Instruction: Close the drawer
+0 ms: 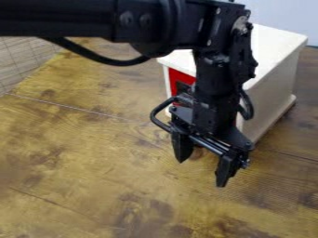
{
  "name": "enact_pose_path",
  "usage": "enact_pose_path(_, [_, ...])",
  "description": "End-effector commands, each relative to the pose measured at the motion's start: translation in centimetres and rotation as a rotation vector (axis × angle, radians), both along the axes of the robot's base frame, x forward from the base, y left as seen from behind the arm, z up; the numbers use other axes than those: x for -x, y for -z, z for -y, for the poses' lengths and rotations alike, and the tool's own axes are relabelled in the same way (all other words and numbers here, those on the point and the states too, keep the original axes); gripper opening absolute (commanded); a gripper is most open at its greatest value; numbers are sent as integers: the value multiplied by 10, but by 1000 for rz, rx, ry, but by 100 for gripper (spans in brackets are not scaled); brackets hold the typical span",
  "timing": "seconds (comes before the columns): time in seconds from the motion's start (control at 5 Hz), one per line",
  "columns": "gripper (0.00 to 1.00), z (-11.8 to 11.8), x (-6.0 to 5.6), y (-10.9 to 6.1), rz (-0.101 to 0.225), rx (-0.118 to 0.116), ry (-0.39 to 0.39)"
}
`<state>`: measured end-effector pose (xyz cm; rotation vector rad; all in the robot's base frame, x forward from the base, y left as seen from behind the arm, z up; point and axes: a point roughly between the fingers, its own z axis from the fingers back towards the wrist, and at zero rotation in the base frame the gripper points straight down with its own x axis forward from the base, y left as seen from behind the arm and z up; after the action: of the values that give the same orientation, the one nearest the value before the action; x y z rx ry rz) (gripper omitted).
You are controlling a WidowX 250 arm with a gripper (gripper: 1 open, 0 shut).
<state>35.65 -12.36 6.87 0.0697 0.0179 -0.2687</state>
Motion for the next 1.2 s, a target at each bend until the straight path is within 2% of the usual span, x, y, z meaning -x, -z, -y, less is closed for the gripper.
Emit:
enact_pose_path(0.0, [100,22,3,-30,77,25,58])
enact_pose_path(0.2, [100,38,14,-32,74,25,116])
enact_pose_path(0.4, [100,42,7,-26,63,11,79])
enact_pose_path(0.6, [100,46,-6,-15,56,-4,38])
enact_pose_path(0.8, [100,41,-9,-1,46,-25,36])
enact_pose_path(1.0, [100,45,-17,4,45,-34,36])
